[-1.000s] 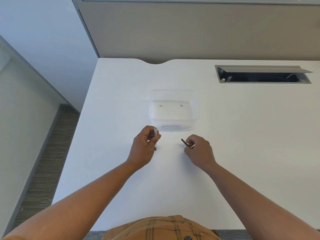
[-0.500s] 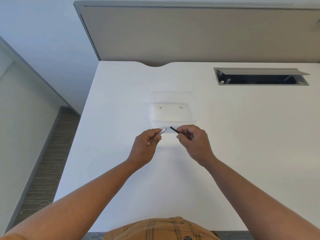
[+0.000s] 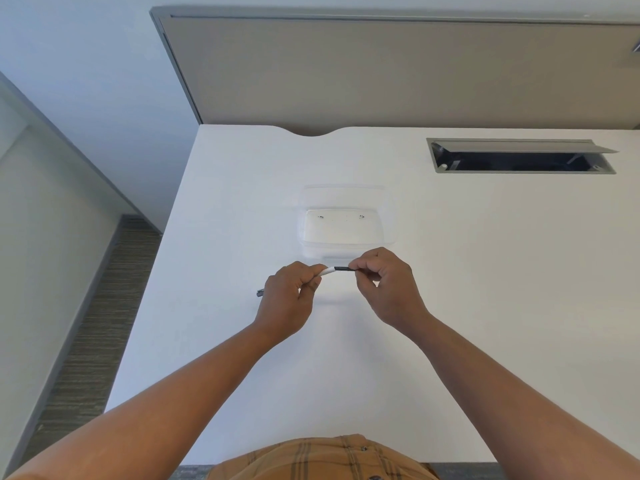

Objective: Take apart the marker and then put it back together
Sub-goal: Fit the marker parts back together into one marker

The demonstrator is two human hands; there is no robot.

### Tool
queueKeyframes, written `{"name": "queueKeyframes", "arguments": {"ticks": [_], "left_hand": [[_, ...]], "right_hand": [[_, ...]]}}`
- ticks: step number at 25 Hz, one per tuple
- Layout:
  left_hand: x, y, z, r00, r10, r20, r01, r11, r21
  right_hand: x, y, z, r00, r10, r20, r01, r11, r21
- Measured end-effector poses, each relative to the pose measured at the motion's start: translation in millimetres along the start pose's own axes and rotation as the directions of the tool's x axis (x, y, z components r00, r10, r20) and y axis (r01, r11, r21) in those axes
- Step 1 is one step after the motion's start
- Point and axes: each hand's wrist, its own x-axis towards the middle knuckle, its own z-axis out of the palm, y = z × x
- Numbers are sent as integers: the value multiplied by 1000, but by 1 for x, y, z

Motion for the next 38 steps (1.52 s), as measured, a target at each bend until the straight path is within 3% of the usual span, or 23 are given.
{"name": "queueKeyframes", "arguments": {"ticks": [2, 5, 9, 19, 23, 33, 38], "left_hand": [[0, 1, 0, 999, 51, -17, -48, 988, 144], [-2, 0, 1, 998, 62, -26, -55, 975, 216], [-3, 2, 1, 997, 72, -10, -68, 970, 232], [-6, 11, 1, 996, 91, 19, -93, 963, 252], [-6, 11, -2, 997, 71, 31, -76, 963, 259], [-5, 17, -2, 995, 86, 41, -95, 945, 313], [-3, 16, -3, 991, 112, 78, -132, 937, 325]], "right_hand": [[2, 0, -1, 1000, -22, 17, 22, 999, -26], [3, -1, -2, 998, -48, 42, 49, 998, -40], [-1, -2, -2, 997, -39, 72, 40, 999, -14], [-7, -10, -1, 976, 124, 179, -151, 978, 145], [-10, -9, 0, 974, 150, 169, -173, 976, 129], [-8, -8, 2, 968, 84, 235, -67, 994, -81], [-7, -7, -1, 930, 215, 298, -220, 975, -17]]}}
